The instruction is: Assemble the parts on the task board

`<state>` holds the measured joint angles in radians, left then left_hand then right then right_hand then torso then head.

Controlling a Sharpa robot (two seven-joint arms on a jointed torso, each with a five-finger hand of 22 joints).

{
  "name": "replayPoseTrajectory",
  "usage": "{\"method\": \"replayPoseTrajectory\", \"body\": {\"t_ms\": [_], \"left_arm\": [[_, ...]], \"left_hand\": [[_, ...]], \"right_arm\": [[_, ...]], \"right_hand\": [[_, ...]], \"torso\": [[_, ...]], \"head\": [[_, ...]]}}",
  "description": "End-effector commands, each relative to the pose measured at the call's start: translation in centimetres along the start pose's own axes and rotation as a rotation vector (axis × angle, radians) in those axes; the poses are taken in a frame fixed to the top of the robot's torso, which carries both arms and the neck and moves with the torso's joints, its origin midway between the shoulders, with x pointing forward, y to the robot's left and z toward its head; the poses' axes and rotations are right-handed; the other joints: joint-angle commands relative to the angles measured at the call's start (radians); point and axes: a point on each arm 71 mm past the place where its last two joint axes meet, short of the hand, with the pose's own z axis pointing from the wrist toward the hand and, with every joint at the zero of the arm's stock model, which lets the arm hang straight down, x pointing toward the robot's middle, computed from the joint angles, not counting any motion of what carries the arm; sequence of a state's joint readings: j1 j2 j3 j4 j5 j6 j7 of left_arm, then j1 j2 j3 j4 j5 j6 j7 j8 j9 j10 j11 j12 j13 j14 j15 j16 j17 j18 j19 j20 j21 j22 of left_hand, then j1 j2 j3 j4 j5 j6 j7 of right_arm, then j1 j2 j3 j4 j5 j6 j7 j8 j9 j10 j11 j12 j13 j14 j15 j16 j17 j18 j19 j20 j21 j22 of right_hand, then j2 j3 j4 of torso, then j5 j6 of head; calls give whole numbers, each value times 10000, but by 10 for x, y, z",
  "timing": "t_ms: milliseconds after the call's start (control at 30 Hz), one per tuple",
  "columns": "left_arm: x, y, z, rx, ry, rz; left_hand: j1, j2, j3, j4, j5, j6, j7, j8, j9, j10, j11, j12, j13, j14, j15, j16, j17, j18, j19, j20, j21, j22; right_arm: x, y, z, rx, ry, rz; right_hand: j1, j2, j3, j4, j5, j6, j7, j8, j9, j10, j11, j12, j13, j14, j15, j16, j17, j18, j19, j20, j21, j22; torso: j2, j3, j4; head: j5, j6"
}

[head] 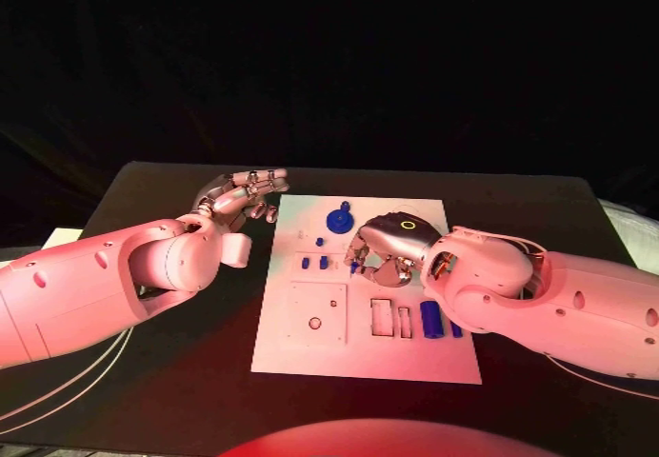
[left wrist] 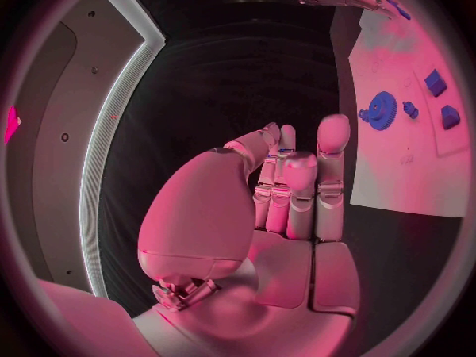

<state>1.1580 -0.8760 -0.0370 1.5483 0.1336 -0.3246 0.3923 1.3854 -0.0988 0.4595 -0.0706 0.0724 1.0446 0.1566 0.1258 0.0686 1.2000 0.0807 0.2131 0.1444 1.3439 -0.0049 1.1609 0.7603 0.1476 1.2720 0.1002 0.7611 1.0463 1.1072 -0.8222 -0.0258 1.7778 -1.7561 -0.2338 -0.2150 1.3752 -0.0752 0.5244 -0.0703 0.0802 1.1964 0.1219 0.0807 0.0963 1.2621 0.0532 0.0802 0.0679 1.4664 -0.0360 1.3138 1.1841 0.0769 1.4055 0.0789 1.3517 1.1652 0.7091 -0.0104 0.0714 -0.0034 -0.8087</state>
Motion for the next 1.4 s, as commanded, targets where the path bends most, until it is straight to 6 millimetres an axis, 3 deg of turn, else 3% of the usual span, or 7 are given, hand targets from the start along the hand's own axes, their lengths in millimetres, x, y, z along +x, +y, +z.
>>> {"method": "replayPoseTrajectory", "body": {"t_ms": [33, 467, 1400], "left_arm": [[3, -1, 0, 122, 107, 30], [5, -1, -1, 112, 189, 13], [6, 0, 0, 60, 302, 13]], "left_hand": [[151, 11, -10, -87, 56, 25, 71, -39, -11, -88, 2, 57, 18, -67, 16, -36, -14, 104, -9, -26, -62, -1], [181, 30, 0, -112, 91, 25, 75, -41, -11, -107, 4, 71, 24, -69, 17, -35, -18, 105, -8, -27, -68, -3], [171, 51, -3, -113, 118, 31, 83, -40, -11, -149, 17, 79, 28, -76, 25, -39, -35, 107, -15, -24, -93, -15]], "right_arm": [[8, 6, 3, -321, 87, 2], [27, 17, 9, -567, 317, 178], [40, 28, 10, -882, 656, 340]], "right_hand": [[-67, 68, 70, 6, 72, 79, -17, 17, 14, 76, 9, -28, 6, 467, 80, 35, 15, 30, 92, -7, 40, 16], [-91, 61, 75, 4, 115, 85, -11, 12, 22, 91, 13, -39, 6, 471, 83, 60, 45, 26, 102, -10, 54, 39], [-139, 40, 59, 11, 131, 98, -9, 11, 33, 108, 16, -53, 5, 470, 84, 59, 31, 31, 95, -12, 46, 18]], "torso": [[0, -3, 12], [6, 17, -5], [7, 12, -14]], "head": [[107, -50], [352, -220], [486, -337]]}}
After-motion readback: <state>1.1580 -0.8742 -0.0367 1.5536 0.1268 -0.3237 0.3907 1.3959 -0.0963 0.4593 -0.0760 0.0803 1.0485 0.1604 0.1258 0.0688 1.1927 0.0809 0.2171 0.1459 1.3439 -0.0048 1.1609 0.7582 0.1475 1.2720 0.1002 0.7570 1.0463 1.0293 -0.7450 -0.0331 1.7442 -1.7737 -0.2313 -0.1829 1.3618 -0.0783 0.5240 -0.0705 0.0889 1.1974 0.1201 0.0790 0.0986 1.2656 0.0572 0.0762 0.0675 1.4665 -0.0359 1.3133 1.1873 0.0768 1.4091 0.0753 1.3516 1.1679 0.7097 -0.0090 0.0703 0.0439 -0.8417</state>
